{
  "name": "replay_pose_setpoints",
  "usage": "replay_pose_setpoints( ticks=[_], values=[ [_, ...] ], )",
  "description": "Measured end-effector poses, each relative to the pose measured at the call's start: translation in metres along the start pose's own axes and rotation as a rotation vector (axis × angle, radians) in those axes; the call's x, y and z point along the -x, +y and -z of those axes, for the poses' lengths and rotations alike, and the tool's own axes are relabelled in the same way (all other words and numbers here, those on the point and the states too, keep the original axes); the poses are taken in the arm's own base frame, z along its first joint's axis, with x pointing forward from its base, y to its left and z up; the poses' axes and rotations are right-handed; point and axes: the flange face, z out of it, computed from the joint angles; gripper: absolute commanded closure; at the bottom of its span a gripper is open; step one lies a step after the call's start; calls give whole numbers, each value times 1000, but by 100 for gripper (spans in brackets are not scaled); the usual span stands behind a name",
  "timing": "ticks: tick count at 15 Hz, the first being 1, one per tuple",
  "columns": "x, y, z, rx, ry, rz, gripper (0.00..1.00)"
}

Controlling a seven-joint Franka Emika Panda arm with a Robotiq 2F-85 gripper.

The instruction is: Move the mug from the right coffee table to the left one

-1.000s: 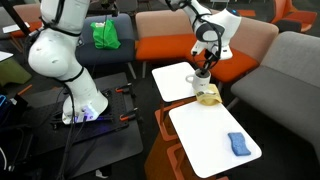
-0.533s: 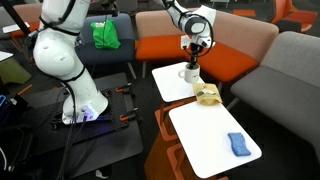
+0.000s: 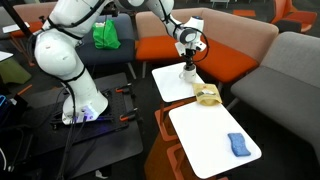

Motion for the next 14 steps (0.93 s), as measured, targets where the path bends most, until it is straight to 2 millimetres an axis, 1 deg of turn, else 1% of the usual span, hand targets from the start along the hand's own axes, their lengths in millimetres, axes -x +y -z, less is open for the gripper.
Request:
replay_pose_setpoints(
  ticks=[3,5,8,9,10,11,14],
  values=[
    [-4,-23,-21,-26,-8,100,97],
    [-6,-39,-30,-38,-26,163,97],
    [-9,-59,-28,-22,-70,223,97],
    [-10,-62,-26,-16,-92,234,64],
    [-11,-64,-25,-8,-117,239,61],
    [-12,-66,-23,-3,-136,243,56],
    [-19,-68,-8,6,-163,243,34]
  ],
)
